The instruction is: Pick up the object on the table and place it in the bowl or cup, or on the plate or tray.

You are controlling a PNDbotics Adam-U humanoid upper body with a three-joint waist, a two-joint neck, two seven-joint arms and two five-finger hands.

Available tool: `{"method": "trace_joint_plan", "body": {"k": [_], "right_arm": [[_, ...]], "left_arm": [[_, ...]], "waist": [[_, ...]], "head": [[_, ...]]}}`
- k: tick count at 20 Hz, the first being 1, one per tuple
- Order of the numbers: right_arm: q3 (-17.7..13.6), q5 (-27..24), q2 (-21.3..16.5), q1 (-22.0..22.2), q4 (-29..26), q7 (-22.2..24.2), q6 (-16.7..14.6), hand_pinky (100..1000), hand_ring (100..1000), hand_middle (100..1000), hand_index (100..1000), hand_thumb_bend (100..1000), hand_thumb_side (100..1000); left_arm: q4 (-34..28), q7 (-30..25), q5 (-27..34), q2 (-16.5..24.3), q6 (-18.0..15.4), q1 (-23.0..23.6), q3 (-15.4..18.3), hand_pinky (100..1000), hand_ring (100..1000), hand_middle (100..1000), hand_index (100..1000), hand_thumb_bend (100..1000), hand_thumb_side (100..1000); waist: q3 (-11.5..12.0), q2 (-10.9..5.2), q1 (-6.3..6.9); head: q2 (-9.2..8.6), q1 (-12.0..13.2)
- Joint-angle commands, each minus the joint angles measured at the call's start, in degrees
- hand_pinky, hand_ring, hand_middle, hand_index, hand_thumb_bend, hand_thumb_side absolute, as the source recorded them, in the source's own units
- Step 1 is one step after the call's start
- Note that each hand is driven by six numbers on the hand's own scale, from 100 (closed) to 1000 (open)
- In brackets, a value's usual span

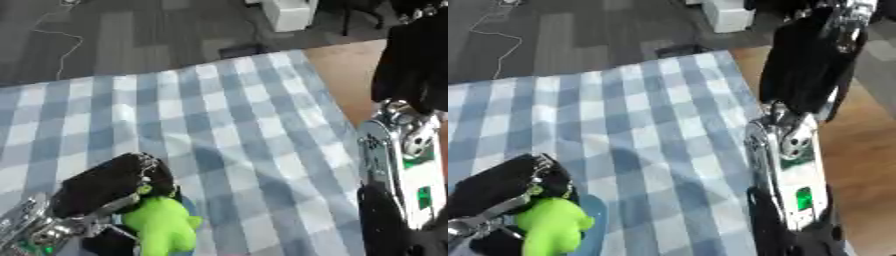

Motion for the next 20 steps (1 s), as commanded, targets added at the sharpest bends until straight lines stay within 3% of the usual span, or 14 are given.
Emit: {"method": "trace_joint_plan", "body": {"k": [1,11,20], "right_arm": [[0.3,0.0,-0.1,-0.9,-0.7,0.1,0.1,339,417,826,1000,100,826],[0.1,-0.1,0.0,-0.8,-0.7,0.0,0.1,339,417,827,1000,100,826],[0.2,-0.3,0.0,-0.8,-0.7,0.2,0.4,340,416,828,1000,100,826]], "left_arm": [[0.2,1.4,-1.7,0.3,-0.3,0.2,1.2,100,100,100,200,100,621],[2.4,4.3,-5.6,-0.1,-1.2,1.1,1.3,100,100,100,201,100,623],[4.3,5.8,-8.0,-0.7,-1.0,1.7,1.2,100,100,100,214,100,631]], "waist": [[0.1,-0.66,-0.02],[0.1,-0.47,-0.54],[0.1,-0.24,-0.9]], "head": [[0.83,1.6],[5.19,6.6],[5.7,6.7]]}}
